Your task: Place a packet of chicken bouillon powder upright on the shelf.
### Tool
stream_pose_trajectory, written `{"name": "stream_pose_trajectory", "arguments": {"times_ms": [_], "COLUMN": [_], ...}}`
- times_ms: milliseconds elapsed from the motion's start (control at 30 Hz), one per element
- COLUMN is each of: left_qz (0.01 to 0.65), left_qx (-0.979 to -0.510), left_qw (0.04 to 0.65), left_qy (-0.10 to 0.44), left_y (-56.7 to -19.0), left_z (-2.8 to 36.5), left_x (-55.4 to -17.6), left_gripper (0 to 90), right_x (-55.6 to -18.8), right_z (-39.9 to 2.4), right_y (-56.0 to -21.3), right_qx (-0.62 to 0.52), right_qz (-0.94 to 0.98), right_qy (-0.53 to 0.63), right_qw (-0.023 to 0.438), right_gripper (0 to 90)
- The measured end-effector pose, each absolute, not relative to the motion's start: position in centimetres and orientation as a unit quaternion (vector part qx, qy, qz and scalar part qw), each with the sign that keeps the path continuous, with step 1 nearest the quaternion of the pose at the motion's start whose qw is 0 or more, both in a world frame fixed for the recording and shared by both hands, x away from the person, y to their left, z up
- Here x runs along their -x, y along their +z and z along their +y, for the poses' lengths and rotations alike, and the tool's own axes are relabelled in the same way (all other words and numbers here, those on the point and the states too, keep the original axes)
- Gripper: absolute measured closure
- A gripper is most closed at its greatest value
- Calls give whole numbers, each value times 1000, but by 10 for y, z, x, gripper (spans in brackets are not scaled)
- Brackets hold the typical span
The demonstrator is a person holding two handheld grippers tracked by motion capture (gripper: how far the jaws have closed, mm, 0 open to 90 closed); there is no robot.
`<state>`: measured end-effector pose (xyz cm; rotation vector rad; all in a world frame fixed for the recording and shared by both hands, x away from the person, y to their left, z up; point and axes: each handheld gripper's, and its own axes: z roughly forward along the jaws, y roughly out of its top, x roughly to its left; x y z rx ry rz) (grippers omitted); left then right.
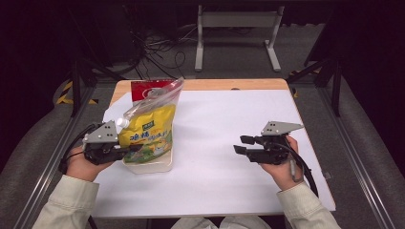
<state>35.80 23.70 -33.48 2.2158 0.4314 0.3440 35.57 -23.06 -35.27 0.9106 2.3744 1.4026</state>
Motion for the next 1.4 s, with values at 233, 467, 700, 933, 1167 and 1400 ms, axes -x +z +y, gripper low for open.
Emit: {"name": "stream_pose_trajectory", "arguments": {"times_ms": [233,467,700,933,1167,1400], "left_qz": [184,190,203,213,218,227], "left_qx": [-869,-873,-877,-874,-864,-858], "left_qw": [440,430,420,423,440,446], "left_qy": [133,130,115,105,112,120], "left_y": [-345,-345,-356,-371,-384,-387], "left_z": [240,243,240,242,247,249], "left_x": [-359,-353,-361,-363,-359,-353], "left_gripper": [811,814,815,815,818,818], "right_x": [-356,-357,-357,-358,-358,-359], "right_z": [-230,-229,-229,-229,-230,-233], "right_y": [-354,-357,-357,-358,-359,-360], "right_qx": [-311,-313,-312,-314,-316,-318], "right_qz": [813,814,814,814,813,813], "right_qy": [478,476,477,476,476,475], "right_qw": [116,113,112,110,110,113], "right_gripper": [516,509,506,497,485,475]}}
